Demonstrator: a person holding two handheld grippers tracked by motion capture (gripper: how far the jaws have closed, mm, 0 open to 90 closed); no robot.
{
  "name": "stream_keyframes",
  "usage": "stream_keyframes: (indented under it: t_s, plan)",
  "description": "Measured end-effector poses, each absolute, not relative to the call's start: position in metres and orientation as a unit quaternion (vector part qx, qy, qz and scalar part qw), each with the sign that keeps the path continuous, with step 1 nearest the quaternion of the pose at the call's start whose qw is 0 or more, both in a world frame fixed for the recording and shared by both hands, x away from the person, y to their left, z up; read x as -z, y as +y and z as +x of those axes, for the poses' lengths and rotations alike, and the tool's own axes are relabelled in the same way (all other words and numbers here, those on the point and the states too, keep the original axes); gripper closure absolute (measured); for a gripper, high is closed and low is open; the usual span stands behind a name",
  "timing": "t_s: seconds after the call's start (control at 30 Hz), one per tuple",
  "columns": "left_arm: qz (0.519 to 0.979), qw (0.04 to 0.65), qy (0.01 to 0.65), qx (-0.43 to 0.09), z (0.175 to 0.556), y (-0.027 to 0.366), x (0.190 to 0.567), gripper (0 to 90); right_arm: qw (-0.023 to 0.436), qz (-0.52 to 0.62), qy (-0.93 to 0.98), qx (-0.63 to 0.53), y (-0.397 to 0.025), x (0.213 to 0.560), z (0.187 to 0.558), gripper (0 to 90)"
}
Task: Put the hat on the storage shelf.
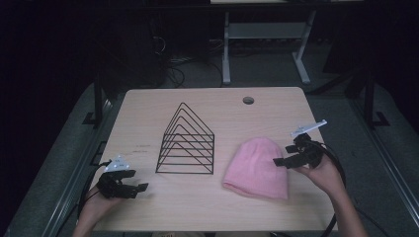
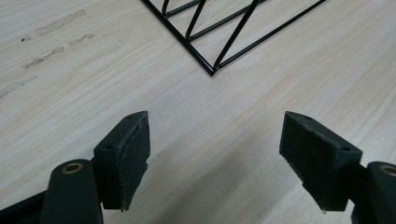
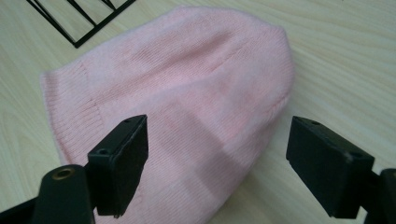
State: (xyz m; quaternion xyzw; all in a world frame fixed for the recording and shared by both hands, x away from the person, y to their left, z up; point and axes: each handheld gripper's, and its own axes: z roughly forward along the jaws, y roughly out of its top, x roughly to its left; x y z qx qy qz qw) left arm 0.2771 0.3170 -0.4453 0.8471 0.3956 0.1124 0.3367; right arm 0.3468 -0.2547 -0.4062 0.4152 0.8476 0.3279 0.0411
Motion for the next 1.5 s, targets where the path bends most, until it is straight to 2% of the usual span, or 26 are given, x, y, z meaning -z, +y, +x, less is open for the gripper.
stream_keyframes:
  t_s: [0.43, 0.8, 1.27, 1.37, 1.5]
  plan:
    - [0.848, 0.331, 0.397, -0.119, 0.277, 0.318, 0.446, 24.8, 0.034, 0.428, 0.845, -0.318, -0.253, 0.4, 0.39, 23.4]
    - [0.847, 0.335, 0.398, -0.114, 0.278, 0.319, 0.446, 24.8, 0.005, 0.447, 0.846, -0.29, -0.243, 0.418, 0.418, 24.2]
    - [0.846, 0.337, 0.398, -0.116, 0.278, 0.321, 0.445, 24.7, -0.026, 0.46, 0.847, -0.263, -0.233, 0.44, 0.437, 39.9]
    - [0.845, 0.337, 0.398, -0.116, 0.278, 0.32, 0.444, 24.8, -0.037, 0.452, 0.852, -0.262, -0.23, 0.446, 0.437, 49.7]
    - [0.846, 0.335, 0.397, -0.116, 0.278, 0.32, 0.444, 24.8, -0.044, 0.45, 0.853, -0.261, -0.228, 0.448, 0.437, 56.2]
